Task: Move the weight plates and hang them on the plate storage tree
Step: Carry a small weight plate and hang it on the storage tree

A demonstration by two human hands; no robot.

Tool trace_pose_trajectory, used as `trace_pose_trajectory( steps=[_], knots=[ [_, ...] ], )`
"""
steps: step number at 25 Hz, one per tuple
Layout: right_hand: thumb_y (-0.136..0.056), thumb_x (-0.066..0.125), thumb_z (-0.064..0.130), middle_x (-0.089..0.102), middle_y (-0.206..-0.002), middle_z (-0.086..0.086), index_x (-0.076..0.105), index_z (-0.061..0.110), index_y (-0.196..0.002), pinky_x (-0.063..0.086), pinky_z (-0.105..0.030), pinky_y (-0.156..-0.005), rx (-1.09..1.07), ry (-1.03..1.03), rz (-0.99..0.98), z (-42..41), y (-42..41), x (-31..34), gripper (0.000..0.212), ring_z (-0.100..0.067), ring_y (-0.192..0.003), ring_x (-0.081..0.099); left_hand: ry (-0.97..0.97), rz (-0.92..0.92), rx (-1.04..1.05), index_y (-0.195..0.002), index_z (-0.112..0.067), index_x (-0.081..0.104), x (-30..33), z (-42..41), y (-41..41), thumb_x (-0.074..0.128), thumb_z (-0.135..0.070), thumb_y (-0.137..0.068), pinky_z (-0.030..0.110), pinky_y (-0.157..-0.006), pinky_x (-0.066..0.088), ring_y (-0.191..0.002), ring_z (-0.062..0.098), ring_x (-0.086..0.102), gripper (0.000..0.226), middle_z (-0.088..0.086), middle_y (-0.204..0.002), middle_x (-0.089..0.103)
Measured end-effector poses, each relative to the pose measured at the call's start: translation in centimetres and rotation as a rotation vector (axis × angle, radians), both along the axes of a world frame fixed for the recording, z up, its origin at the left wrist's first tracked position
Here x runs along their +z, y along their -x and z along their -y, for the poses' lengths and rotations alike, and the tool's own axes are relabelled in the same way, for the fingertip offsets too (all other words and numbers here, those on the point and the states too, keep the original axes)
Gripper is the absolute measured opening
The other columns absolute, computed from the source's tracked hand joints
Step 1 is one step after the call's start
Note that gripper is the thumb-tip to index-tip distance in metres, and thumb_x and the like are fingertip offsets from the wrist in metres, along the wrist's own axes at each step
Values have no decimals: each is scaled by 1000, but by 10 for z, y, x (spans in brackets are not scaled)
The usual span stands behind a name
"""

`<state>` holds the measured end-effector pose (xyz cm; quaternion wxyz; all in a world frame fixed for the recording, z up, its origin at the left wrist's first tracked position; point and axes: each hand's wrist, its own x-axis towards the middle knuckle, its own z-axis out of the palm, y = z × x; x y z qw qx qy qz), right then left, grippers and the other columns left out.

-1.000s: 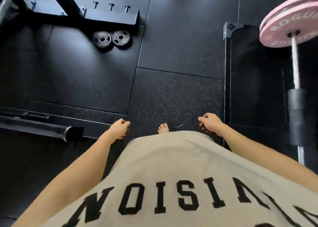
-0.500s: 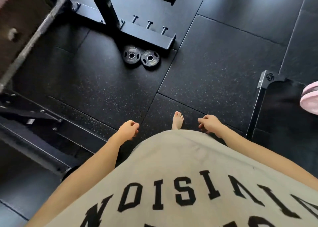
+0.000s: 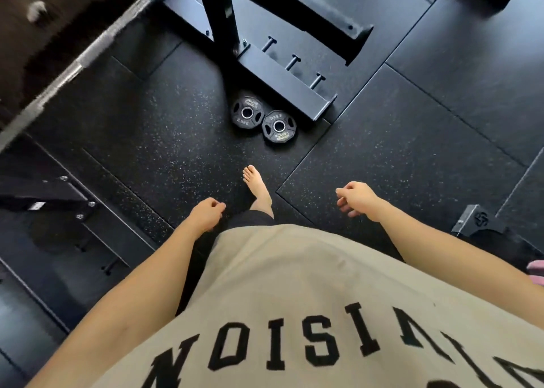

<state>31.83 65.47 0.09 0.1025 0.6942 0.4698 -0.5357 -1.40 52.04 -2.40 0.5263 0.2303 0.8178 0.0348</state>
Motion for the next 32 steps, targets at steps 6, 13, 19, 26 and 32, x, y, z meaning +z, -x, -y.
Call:
trace_pose_trajectory(
  steps=[6, 13, 19, 26, 32],
  knots=[
    [-100, 51, 26, 68, -101, -15, 58, 7, -104, 51, -31, -62, -72, 80, 82, -127, 52, -18, 21, -23, -78, 62, 89, 50, 21, -107, -12, 59, -20, -117, 54, 47, -31, -100, 37, -80, 50, -89, 25, 61, 24, 11, -103, 68],
    [-100, 49, 31, 68, -92, -15, 55, 11, -93, 50, -34, -65, -155, 181, 88, -258, 110, -154, 23, -26, -76, 61, 188, 74, 10, -104, -16, 59, -150, -245, 77, 46, -36, -100, 42, -92, 51, -98, 27, 64, 24, 4, -95, 68],
    [-100, 44, 36, 66, -94, -15, 57, 9, -101, 47, -33, -63, -164, 180, 119, -340, 156, -372, 30, -24, -75, 57, 225, 5, 136, -112, -19, 54, -342, -322, 67, 45, -39, -101, 41, -86, 53, -96, 21, 61, 24, 5, -105, 64],
    [-94, 34, 46, 59, -105, -17, 54, 6, -112, 48, -50, -97, -62, 67, 238, -376, 184, -588, 48, -30, -91, 53, 158, 17, 123, -123, -15, 47, -550, -395, 49, 41, -44, -99, 45, -94, 51, -103, 31, 61, 38, 12, -116, 61],
    [-100, 43, 43, 50, -136, -22, 36, 2, -136, 41, -42, -95, 110, -85, 392, -388, 189, -654, 55, -41, -123, 49, 89, -131, 68, -120, -7, 40, -628, -425, 19, 47, -49, -97, 38, -78, 43, -103, 37, 60, 48, 14, -116, 58]
  ],
)
